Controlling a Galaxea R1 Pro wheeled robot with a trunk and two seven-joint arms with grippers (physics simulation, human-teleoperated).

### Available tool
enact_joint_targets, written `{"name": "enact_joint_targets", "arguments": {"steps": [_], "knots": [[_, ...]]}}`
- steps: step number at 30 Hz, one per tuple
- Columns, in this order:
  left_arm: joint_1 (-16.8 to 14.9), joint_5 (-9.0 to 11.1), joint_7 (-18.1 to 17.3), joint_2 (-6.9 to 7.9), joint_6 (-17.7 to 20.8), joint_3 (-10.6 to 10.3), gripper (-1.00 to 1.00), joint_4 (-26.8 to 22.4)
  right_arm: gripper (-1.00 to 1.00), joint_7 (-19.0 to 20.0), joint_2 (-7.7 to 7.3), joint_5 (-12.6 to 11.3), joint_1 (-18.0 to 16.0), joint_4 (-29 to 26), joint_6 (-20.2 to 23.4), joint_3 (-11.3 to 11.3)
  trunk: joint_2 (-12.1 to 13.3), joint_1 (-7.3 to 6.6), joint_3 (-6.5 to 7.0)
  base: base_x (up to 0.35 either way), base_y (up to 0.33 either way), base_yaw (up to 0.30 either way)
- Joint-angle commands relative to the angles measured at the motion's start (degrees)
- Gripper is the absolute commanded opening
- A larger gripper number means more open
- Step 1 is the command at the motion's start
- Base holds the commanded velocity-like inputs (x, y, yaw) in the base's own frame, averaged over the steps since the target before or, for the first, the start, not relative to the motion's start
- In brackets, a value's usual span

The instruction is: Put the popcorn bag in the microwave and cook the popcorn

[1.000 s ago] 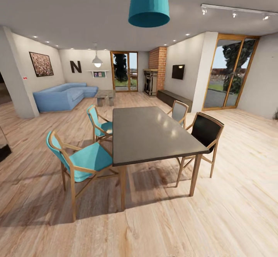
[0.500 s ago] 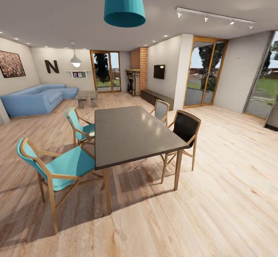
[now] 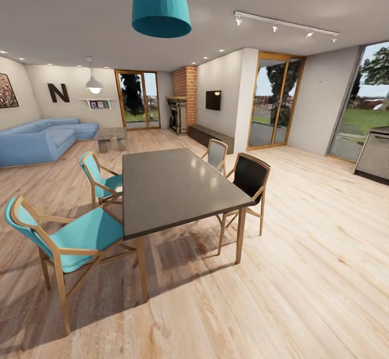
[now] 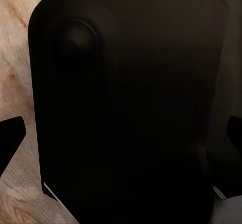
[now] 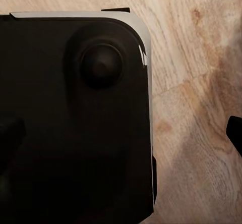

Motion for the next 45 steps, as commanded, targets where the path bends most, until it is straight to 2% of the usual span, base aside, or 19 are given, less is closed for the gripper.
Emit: {"name": "enact_joint_targets", "arguments": {"steps": [1,16,21,45], "knots": [[0.0,0.3,0.0,-0.01,0.0,0.0,1.0,0.0,1.0,0.3,-0.01,-0.4,0.0,0.1,-0.3,-0.1,0.0,0.0,-0.04,0.0,0.0,0.0],[0.0,0.2,-0.4,0.15,0.1,-0.2,1.0,0.0,1.0,0.2,-0.04,-0.7,0.0,0.1,-0.5,-0.1,0.0,0.0,-0.04,0.269,0.0,-0.001],[0.0,0.3,-0.4,0.15,0.0,0.0,1.0,0.0,1.0,0.1,-0.09,-1.3,0.0,0.1,-0.5,-0.4,0.0,0.0,-0.04,0.248,0.0,-0.171],[0.0,0.4,-0.4,0.15,0.0,0.1,1.0,0.0,1.0,0.1,-0.27,-1.4,0.0,0.1,-0.5,-0.6,0.0,0.0,-0.04,0.01,0.0,-0.24]]}}
